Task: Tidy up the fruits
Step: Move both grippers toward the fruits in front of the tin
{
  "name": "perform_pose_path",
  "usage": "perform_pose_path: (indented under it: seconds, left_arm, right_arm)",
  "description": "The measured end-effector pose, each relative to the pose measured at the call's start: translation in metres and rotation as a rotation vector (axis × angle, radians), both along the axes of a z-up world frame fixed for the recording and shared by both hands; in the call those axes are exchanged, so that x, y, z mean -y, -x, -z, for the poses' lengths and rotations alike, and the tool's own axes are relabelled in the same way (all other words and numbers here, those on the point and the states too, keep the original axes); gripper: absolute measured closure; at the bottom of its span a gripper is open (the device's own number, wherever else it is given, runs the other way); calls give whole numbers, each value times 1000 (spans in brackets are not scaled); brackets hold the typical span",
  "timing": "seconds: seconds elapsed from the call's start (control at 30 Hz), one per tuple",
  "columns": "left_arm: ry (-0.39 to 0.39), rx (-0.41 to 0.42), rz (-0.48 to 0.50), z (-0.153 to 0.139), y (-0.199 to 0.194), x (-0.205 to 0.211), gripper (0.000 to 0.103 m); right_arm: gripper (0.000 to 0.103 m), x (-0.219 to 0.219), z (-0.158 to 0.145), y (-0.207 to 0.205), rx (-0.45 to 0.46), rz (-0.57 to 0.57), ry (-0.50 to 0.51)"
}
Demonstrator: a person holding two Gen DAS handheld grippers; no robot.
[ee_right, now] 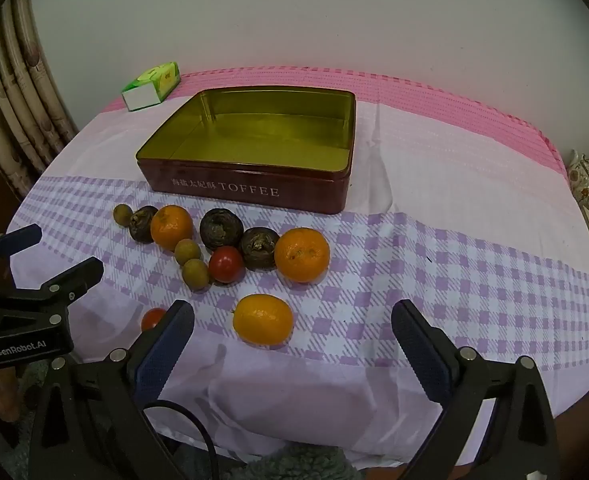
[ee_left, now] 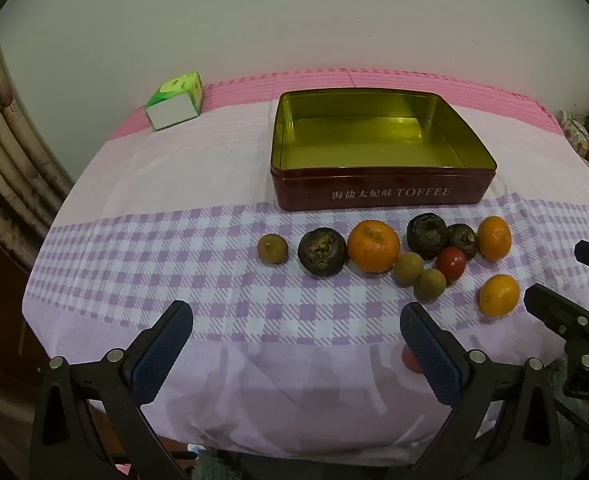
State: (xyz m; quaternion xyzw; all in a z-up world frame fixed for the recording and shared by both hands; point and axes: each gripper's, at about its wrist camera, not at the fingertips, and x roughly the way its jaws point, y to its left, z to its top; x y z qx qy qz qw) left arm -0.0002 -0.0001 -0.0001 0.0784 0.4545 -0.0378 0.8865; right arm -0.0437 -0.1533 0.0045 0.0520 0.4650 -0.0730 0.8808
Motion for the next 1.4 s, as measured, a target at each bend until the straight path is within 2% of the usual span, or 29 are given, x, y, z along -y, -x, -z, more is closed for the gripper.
perform_pose_path:
  seconds: [0.4,0.6,1.07,1.4]
  left_arm:
    - [0,-10,-5,-1,7,0,0]
    - [19,-33,-7,8,1,-5,0]
    - [55,-74,-67,15,-7,-20,0]
    - [58,-82,-71,17,-10,-21,0]
  right_arm:
    - [14,0,2,1,-14,5,-11]
    - [19,2,5,2,-29,10,-25]
    - [21,5,10,0,-42,18,-42]
    - [21,4,10,0,-40,18,-41]
